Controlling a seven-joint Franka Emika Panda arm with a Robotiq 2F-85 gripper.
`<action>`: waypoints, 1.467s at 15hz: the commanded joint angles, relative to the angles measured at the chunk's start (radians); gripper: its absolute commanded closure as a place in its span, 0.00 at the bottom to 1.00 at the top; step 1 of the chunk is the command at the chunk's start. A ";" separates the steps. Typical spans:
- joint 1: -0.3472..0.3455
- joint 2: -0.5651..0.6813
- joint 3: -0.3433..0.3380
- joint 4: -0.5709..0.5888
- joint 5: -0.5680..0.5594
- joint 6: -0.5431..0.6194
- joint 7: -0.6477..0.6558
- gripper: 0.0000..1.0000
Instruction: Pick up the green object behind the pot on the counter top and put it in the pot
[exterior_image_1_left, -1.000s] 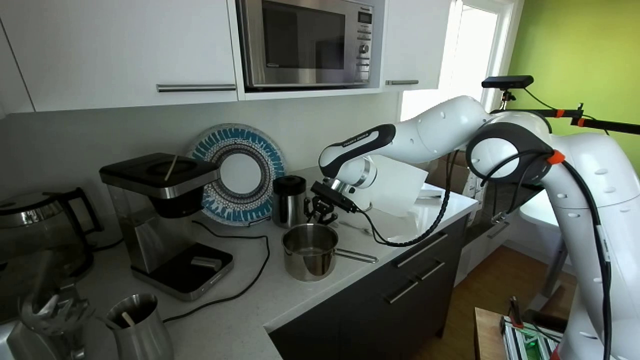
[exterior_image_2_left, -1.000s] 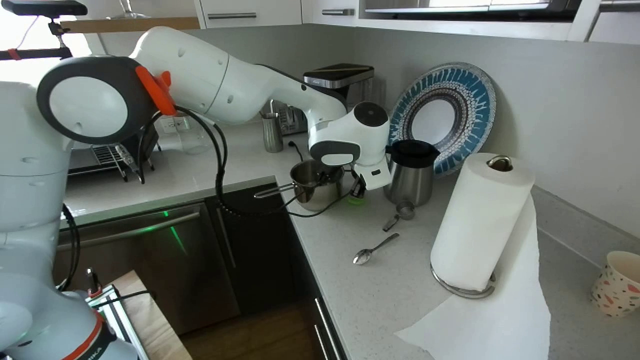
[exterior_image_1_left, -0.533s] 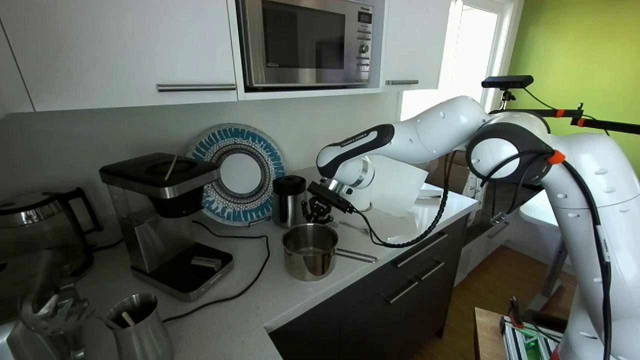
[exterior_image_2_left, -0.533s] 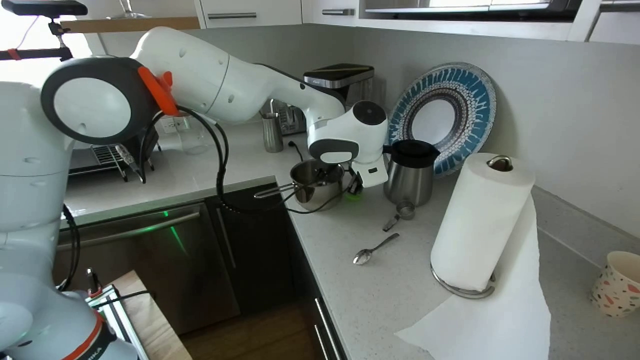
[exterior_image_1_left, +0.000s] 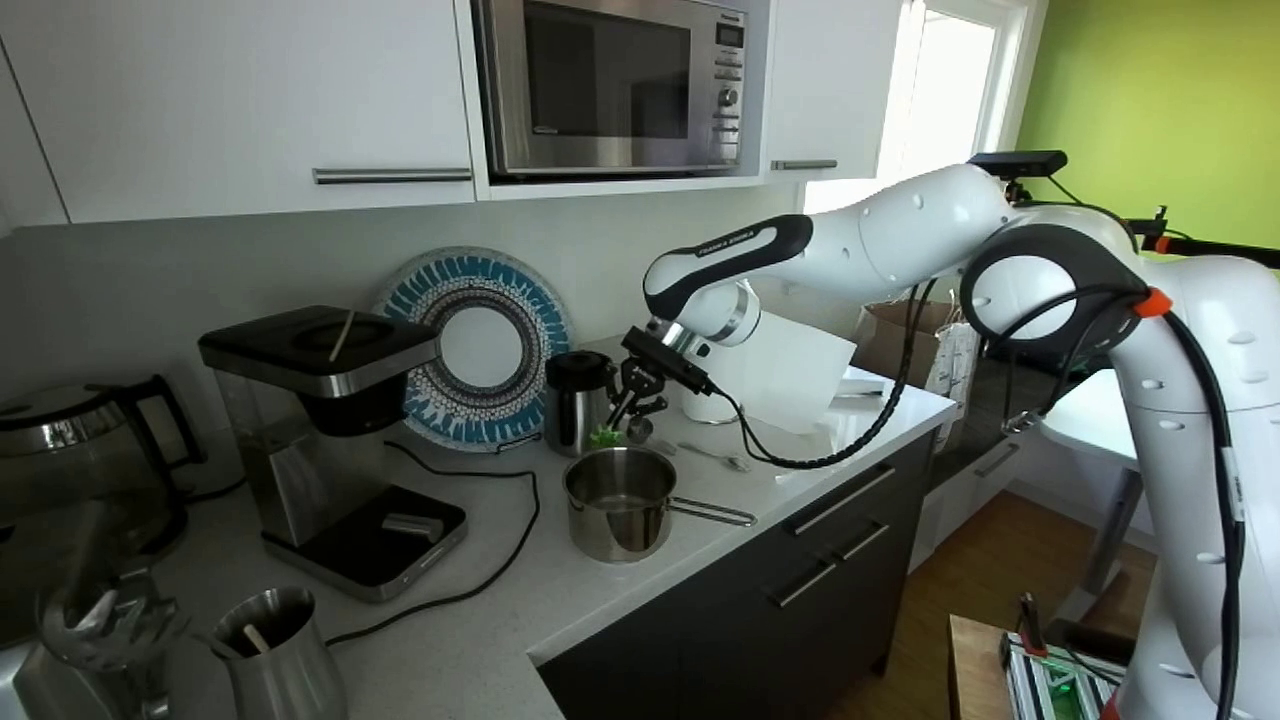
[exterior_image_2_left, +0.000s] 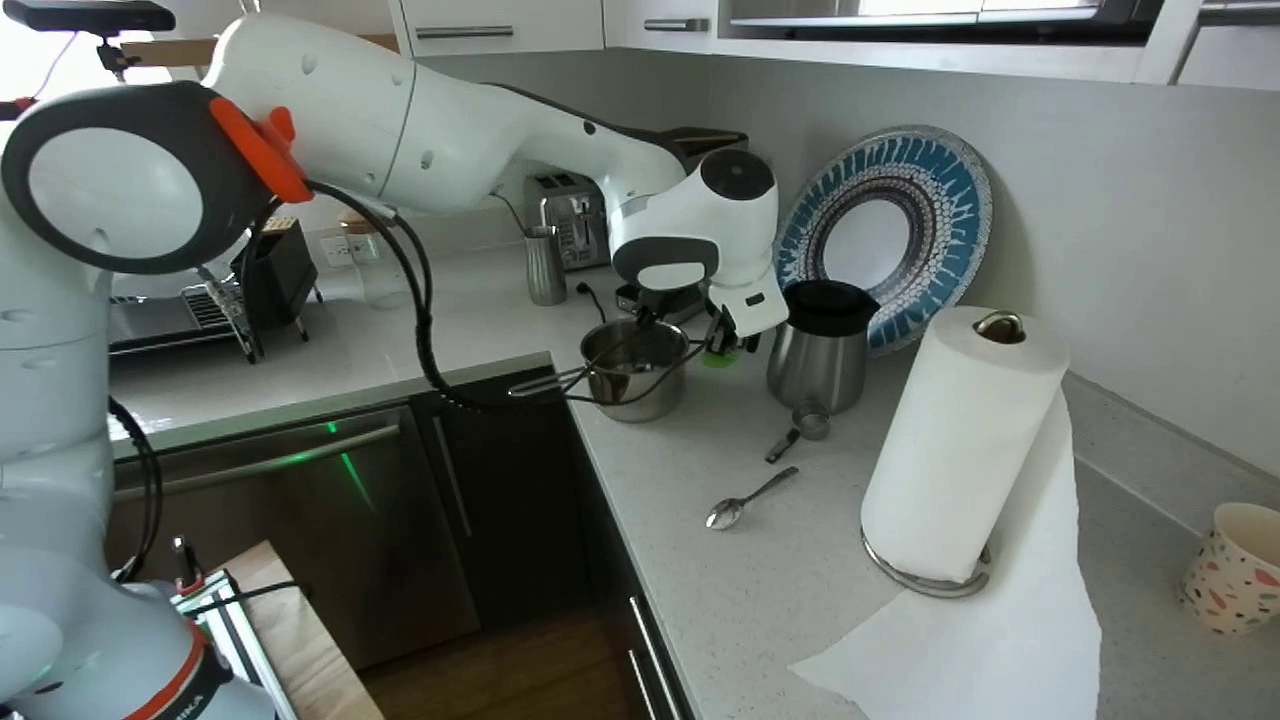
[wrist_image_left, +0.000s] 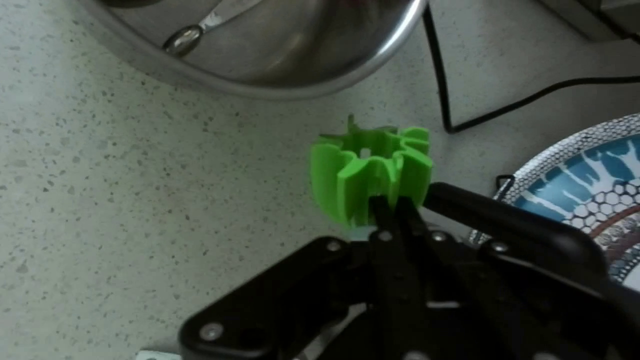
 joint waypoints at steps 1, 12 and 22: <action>0.016 -0.068 -0.004 -0.038 -0.025 -0.003 -0.033 0.99; 0.085 -0.167 0.053 -0.121 -0.072 -0.038 -0.219 0.99; 0.091 -0.201 0.051 -0.173 -0.146 -0.204 -0.237 0.61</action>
